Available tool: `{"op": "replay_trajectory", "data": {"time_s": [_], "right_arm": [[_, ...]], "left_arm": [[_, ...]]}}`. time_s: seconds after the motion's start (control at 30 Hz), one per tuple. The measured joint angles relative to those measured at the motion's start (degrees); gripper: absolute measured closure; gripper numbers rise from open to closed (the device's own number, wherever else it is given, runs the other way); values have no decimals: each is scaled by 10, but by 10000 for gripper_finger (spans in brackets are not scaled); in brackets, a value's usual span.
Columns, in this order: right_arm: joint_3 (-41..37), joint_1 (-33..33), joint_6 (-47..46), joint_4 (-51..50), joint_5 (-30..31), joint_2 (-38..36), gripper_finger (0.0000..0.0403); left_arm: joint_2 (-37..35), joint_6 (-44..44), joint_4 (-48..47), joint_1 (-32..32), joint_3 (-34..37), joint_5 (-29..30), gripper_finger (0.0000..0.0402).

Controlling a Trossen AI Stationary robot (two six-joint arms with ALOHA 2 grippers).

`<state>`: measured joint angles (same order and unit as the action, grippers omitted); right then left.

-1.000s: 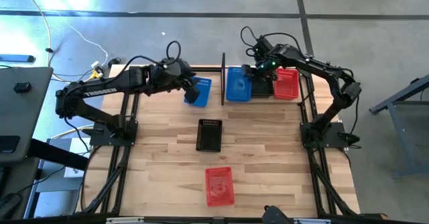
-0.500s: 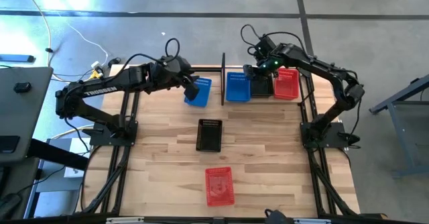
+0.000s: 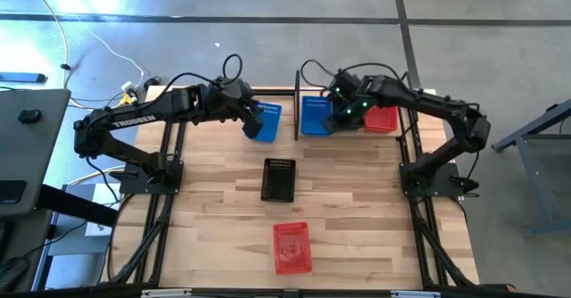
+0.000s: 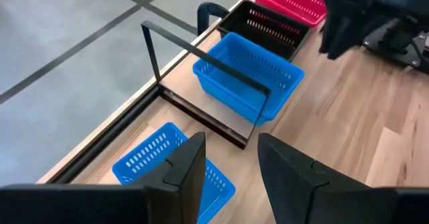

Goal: Stack baskets on shelf by color
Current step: Stack the black bin on top of the other black bin on the shelf

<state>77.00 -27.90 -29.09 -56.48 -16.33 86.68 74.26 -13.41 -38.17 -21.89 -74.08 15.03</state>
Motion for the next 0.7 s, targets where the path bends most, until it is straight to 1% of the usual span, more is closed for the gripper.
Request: {"op": "replay_trajectory", "data": {"time_s": [0.17, 0.27, 0.7], "right_arm": [[-11, 30, -49, -9, 41, 2, 324], [-11, 40, -59, -7, 58, 15, 324], [-11, 42, -70, -6, 75, 87, 324]], "left_arm": [[0, 0, 1, 0, 0, 0, 273], [0, 0, 2, 0, 0, 0, 273], [0, 1, 3, 0, 0, 2, 273]]}}
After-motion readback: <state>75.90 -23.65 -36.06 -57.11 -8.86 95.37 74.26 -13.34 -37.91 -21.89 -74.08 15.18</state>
